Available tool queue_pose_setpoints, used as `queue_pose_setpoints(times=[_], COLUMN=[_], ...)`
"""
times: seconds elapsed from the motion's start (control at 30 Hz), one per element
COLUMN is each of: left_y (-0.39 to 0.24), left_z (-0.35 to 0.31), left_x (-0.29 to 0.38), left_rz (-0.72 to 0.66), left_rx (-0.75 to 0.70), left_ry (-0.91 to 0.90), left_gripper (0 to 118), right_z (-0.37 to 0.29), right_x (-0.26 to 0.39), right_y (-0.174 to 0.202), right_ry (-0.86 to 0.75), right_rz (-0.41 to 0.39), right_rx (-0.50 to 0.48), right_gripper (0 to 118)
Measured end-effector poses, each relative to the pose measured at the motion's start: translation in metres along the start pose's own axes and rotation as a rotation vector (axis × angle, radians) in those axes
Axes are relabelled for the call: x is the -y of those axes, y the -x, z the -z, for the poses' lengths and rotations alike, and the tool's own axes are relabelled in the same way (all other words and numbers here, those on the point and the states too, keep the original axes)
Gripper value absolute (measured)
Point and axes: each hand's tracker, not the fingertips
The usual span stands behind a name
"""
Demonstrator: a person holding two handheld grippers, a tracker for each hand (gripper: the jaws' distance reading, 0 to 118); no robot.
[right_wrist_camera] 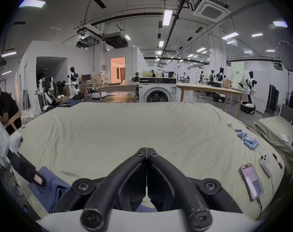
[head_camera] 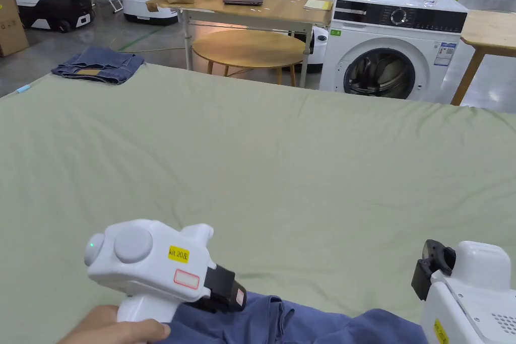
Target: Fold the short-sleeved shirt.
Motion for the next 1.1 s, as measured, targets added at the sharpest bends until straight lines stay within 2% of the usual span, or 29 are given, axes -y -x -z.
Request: queue_pose_setpoints(times=[0.03, 0.13, 0.2, 0.27, 0.4, 0.63, 0.77, 0.8, 0.97, 1.1], left_y=[0.007, 0.013, 0.013, 0.016, 0.030, 0.019, 0.016, 0.016, 0.033, 0.064], left_z=[0.011, 0.037, 0.050, 0.063, 0.076, 0.068, 0.038, 0.029, -0.034, -0.069], left_x=[0.004, 0.018, 0.025, 0.031, 0.037, 0.032, 0.024, 0.021, 0.011, 0.012], left_rz=[-0.019, -0.075, -0.074, -0.075, -0.205, -0.076, -0.056, -0.049, -0.021, -0.046], left_rx=[0.025, 0.227, 0.274, 0.248, 0.316, 0.248, 0.259, 0.266, 0.222, 0.156], left_ry=[0.023, 0.076, 0.082, 0.078, 0.056, 0.053, 0.021, 0.014, -0.101, -0.157], left_gripper=[4, 4, 4, 3, 0, 0, 0, 2, 45, 59], right_z=[-0.001, -0.002, -0.002, -0.002, -0.001, -0.002, -0.007, -0.008, -0.008, -0.005], right_x=[0.000, 0.001, 0.002, 0.003, 0.006, 0.008, 0.006, 0.004, -0.006, -0.012], right_y=[0.000, 0.000, 0.001, 0.001, 0.002, 0.005, 0.006, 0.007, 0.009, 0.013], right_ry=[0.000, 0.002, 0.003, 0.006, 0.017, 0.025, 0.011, 0.002, -0.043, -0.055], right_rz=[0.000, -0.004, -0.009, -0.013, -0.017, -0.020, -0.021, -0.022, -0.033, -0.035], right_rx=[0.000, -0.002, -0.002, -0.001, -0.004, -0.012, -0.013, -0.012, -0.019, -0.028], right_gripper=[0, 0, 0, 0, 0, 0, 0, 0, 0, 0])
